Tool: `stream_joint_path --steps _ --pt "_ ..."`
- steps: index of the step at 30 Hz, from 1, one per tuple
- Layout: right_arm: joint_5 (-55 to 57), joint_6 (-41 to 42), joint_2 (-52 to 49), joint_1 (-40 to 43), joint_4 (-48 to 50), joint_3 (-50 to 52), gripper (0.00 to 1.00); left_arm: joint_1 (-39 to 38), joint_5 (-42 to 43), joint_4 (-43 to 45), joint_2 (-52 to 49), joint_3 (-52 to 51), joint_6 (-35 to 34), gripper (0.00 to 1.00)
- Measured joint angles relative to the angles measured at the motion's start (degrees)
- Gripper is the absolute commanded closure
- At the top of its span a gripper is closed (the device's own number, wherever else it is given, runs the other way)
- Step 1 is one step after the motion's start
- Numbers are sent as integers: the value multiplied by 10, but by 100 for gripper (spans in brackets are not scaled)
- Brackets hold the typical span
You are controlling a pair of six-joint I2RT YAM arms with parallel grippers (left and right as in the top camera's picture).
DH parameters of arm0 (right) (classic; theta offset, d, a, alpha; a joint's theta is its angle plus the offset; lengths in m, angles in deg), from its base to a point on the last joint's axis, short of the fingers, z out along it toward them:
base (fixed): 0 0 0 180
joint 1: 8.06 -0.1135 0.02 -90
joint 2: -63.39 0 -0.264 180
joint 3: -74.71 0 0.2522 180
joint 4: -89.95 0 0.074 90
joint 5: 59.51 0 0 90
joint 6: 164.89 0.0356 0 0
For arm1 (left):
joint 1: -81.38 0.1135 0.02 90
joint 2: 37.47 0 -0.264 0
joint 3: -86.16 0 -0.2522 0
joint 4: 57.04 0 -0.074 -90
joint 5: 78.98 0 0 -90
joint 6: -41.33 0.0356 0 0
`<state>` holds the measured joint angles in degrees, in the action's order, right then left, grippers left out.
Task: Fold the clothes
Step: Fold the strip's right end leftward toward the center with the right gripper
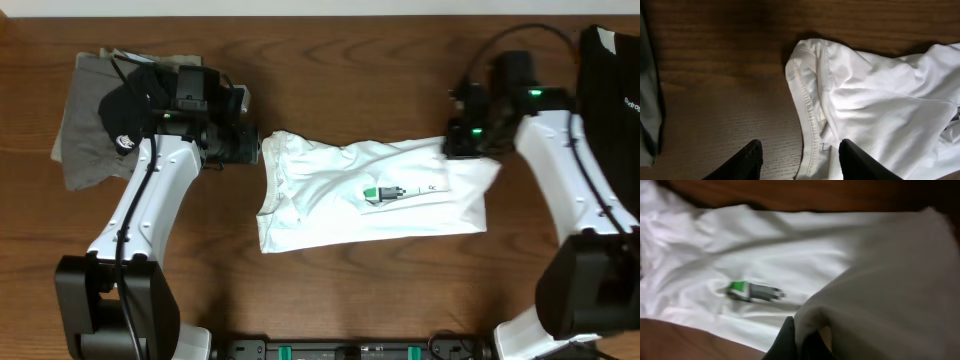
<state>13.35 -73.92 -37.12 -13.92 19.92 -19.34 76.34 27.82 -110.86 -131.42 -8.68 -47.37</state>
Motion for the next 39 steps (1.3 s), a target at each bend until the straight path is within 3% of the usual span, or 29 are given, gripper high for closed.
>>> stream_joint_path --steps 4,7,8,10,11,15,22,30,34,39 --pt "-2 26 -33 -49 8 0 99 0 0 0 0 0 0 48" --pt "-11 36 -63 -75 15 0 93 0 0 0 0 0 0 48" --pt "-16 37 -71 -84 17 0 85 0 0 0 0 0 0 48" --pt "-28 40 -79 -100 23 0 59 0 0 0 0 0 0 48" --pt "-33 40 -79 -108 26 0 54 0 0 0 0 0 0 48" --pt "-49 37 -79 -127 35 0 50 0 0 0 0 0 0 48" --pt "-58 35 -78 -79 38 0 64 0 0 0 0 0 0 48" --pt "-51 27 -77 59 31 2 93 0 0 0 0 0 0 48" --pt "-49 27 -78 67 55 22 99 0 0 0 0 0 0 48" --pt "-49 43 -93 52 107 66 99 0 0 -1 0 0 0 48"
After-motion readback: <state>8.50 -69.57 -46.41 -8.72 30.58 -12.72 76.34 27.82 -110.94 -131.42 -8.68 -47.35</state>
